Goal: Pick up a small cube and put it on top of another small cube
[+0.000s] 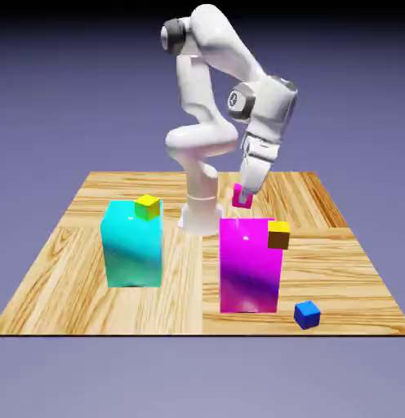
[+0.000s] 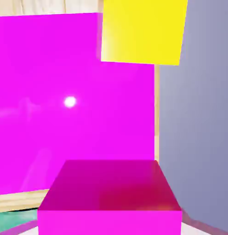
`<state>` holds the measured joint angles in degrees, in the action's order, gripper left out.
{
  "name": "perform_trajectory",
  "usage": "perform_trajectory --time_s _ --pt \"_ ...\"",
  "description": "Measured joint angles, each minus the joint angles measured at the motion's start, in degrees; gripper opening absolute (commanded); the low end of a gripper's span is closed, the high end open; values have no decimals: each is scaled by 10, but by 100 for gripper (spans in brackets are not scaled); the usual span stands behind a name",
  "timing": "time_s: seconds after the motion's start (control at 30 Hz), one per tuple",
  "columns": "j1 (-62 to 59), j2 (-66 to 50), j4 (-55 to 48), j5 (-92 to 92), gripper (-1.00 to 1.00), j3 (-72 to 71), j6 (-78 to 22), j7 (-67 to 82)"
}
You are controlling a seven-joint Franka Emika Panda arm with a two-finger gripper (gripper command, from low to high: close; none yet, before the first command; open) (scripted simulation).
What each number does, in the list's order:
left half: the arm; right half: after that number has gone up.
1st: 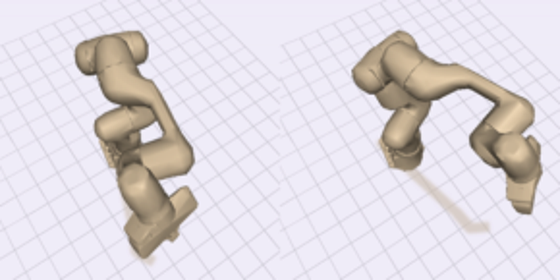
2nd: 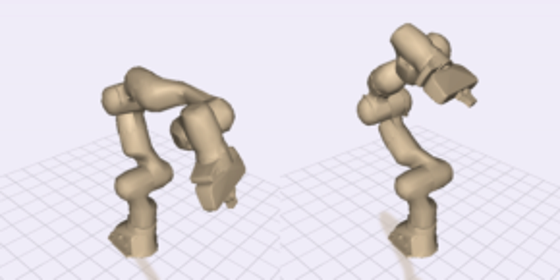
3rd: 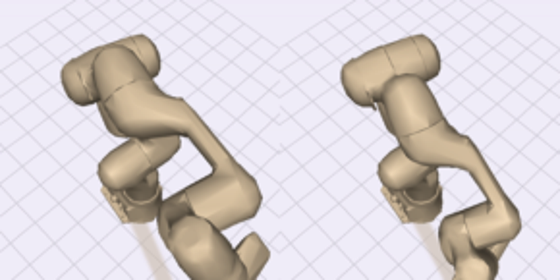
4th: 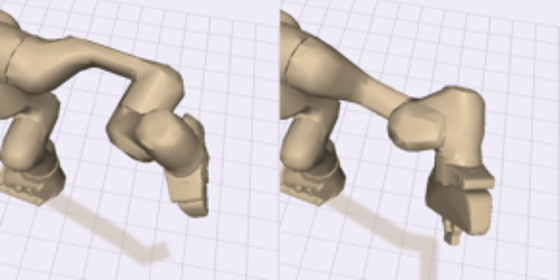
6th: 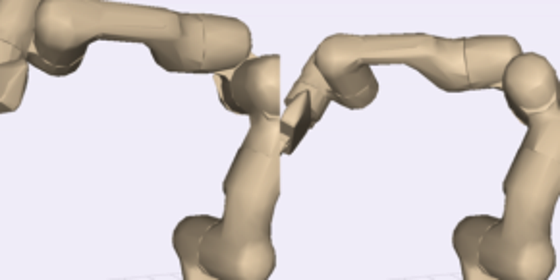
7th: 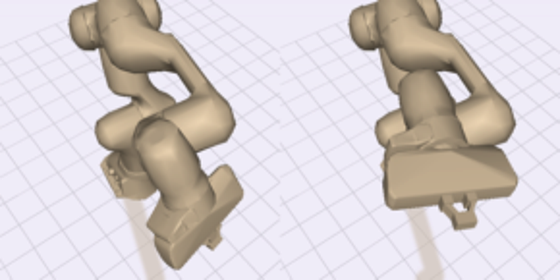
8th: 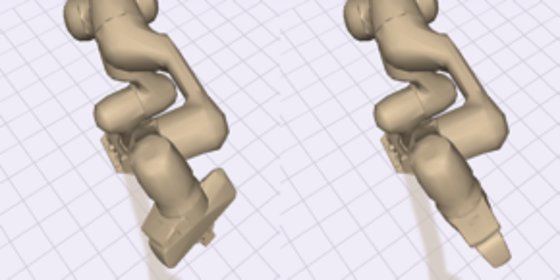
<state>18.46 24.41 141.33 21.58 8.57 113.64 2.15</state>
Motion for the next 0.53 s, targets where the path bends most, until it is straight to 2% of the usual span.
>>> perform_trajectory --time_s 0.27,0.43,0.47,0.53 --pt "-160 105 27 -35 -100 127 -115 -155" --pt "-169 82 103 -13 -100 151 -15 -160" --pt "-170 80 111 -11 100 154 -5 -161" --pt "-170 80 111 -10 100 154 -5 -161"
